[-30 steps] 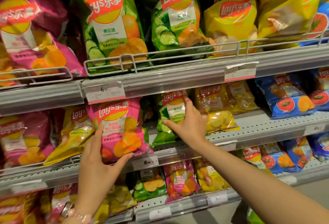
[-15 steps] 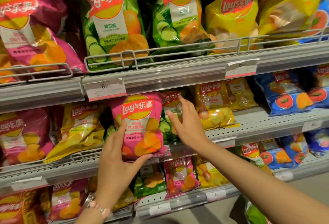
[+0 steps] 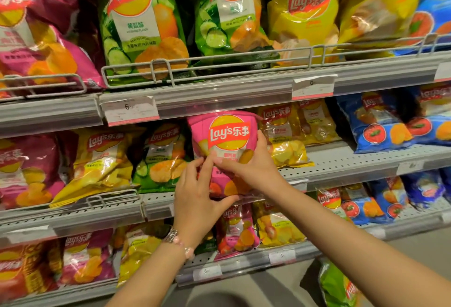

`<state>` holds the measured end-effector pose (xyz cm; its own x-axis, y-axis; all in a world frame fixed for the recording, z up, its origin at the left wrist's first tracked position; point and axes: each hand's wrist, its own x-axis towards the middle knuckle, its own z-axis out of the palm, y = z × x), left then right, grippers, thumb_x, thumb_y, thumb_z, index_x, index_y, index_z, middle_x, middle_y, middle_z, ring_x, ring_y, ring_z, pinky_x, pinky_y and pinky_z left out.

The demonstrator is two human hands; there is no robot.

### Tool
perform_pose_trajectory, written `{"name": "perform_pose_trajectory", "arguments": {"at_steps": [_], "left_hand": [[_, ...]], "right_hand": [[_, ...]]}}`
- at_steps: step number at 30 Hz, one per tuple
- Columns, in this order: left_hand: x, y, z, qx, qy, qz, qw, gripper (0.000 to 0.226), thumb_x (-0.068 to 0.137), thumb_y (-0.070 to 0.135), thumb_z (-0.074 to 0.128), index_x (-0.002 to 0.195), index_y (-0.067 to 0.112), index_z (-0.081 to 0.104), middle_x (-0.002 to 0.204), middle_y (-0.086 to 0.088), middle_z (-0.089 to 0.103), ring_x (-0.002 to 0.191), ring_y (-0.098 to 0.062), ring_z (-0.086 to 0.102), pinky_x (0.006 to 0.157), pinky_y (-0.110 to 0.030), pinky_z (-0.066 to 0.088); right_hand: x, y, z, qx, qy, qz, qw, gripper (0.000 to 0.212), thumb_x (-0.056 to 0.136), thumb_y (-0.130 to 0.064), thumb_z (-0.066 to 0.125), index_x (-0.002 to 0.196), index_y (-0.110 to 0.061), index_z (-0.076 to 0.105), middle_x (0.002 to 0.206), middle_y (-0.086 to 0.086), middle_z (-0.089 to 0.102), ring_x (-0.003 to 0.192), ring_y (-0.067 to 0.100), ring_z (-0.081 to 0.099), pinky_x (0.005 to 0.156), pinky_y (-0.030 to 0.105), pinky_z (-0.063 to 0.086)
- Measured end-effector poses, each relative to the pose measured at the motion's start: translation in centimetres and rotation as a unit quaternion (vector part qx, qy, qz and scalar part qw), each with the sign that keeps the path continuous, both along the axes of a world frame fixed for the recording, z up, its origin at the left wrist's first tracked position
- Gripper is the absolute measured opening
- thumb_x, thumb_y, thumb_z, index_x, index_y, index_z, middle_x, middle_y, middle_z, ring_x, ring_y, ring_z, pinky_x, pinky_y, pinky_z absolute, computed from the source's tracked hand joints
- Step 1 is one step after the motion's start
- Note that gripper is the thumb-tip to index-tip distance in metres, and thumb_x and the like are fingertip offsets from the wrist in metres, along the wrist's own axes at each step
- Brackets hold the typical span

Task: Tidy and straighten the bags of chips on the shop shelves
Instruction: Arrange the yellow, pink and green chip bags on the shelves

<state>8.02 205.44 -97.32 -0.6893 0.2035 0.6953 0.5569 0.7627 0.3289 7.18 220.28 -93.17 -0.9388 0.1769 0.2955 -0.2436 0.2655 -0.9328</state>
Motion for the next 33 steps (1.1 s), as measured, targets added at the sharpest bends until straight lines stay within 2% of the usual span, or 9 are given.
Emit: {"name": "perform_pose_trajectory", "arguments": {"at_steps": [3,6,9,12,14,18,20,25,33], "left_hand": [[0.6,-0.5,0.2,0.01,-0.019,-0.037,0.999,0.109,0.057,0.061,0.08,0.147,0.029,0.027,0.133,-0.003,0.047,0.121,-0.014,0.043,0.098,-0.034,0.042],[1.0,-3.1,0.5,0.013,-0.038,-0.044,0.998,0.101,0.062,0.081,0.059,0.145,0.037,0.023,0.137,0.013,0.038,0.125,0.001,0.029,0.105,-0.03,0.03],[0.2,-7.2,1.2,0.05,-0.017,0.04,0.998,0.081,0.079,0.074,0.048,0.14,0.022,0.04,0.133,0.004,0.046,0.125,-0.014,0.039,0.106,-0.041,0.034],[-1.6,-11.7,2.2,0.072,-0.003,0.162,0.984,0.067,0.082,0.049,0.066,0.134,0.012,0.045,0.128,-0.009,0.049,0.122,-0.028,0.043,0.101,-0.045,0.035],[-3.0,-14.2,2.7,0.054,-0.029,0.235,0.97,0.077,0.075,0.045,0.075,0.137,0.012,0.043,0.132,-0.016,0.045,0.125,-0.035,0.038,0.1,-0.048,0.034],[-5.0,-17.0,3.4,0.02,-0.136,0.319,0.938,0.108,0.062,0.071,0.07,0.147,0.02,0.027,0.15,-0.024,0.021,0.138,-0.039,0.021,0.106,-0.056,0.03],[-5.9,-17.7,3.7,0.018,-0.17,0.331,0.928,0.115,0.059,0.074,0.07,0.148,0.019,0.024,0.151,-0.025,0.018,0.138,-0.041,0.02,0.107,-0.056,0.029],[-7.1,-19.2,3.2,0.014,-0.201,0.329,0.923,0.114,0.059,0.069,0.075,0.145,0.012,0.027,0.142,-0.025,0.034,0.129,-0.041,0.037,0.1,-0.051,0.039],[-7.3,-20.4,2.6,0.054,-0.125,0.287,0.948,0.079,0.069,0.048,0.08,0.129,0.008,0.049,0.119,-0.019,0.056,0.108,-0.038,0.054,0.081,-0.044,0.045]], "right_hand": [[0.1,0.7,-0.2,0.014,0.013,-0.01,1.0,0.106,0.063,-0.034,0.086,0.146,-0.022,0.022,0.121,-0.011,0.051,0.114,0.011,0.052,0.09,0.027,0.045],[-0.1,0.9,-0.4,0.018,0.009,-0.01,1.0,0.104,0.065,-0.032,0.085,0.146,-0.022,0.022,0.136,0.0,0.05,0.122,0.018,0.051,0.101,0.043,0.045],[-0.4,0.8,-0.4,0.027,0.011,-0.005,1.0,0.104,0.064,-0.033,0.086,0.146,-0.021,0.023,0.136,0.002,0.051,0.12,0.021,0.052,0.101,0.047,0.045],[-0.7,0.4,-0.6,0.032,0.014,-0.011,0.999,0.104,0.062,-0.034,0.086,0.147,-0.019,0.026,0.138,0.002,0.05,0.122,0.021,0.051,0.101,0.047,0.044],[-0.9,-0.1,-0.6,0.028,0.02,-0.017,0.999,0.104,0.06,-0.037,0.086,0.146,-0.019,0.029,0.137,0.001,0.051,0.12,0.02,0.052,0.1,0.046,0.046],[-1.2,-1.3,-0.6,0.013,0.017,-0.017,1.0,0.112,0.049,-0.053,0.083,0.144,-0.024,0.032,0.131,-0.001,0.055,0.115,0.019,0.056,0.096,0.047,0.049],[-1.2,-1.9,-0.6,0.015,0.013,-0.017,1.0,0.119,0.04,-0.064,0.078,0.143,-0.027,0.032,0.13,-0.003,0.055,0.114,0.019,0.056,0.095,0.047,0.05],[-1.6,-3.1,-0.3,0.017,0.014,-0.006,1.0,0.119,0.037,-0.07,0.077,0.141,-0.031,0.033,0.128,-0.005,0.056,0.114,0.019,0.056,0.095,0.048,0.05],[-2.5,-4.9,1.2,0.029,0.013,0.014,0.999,0.121,0.035,-0.071,0.075,0.14,-0.029,0.033,0.118,-0.011,0.059,0.106,0.013,0.06,0.093,0.046,0.052]]}}
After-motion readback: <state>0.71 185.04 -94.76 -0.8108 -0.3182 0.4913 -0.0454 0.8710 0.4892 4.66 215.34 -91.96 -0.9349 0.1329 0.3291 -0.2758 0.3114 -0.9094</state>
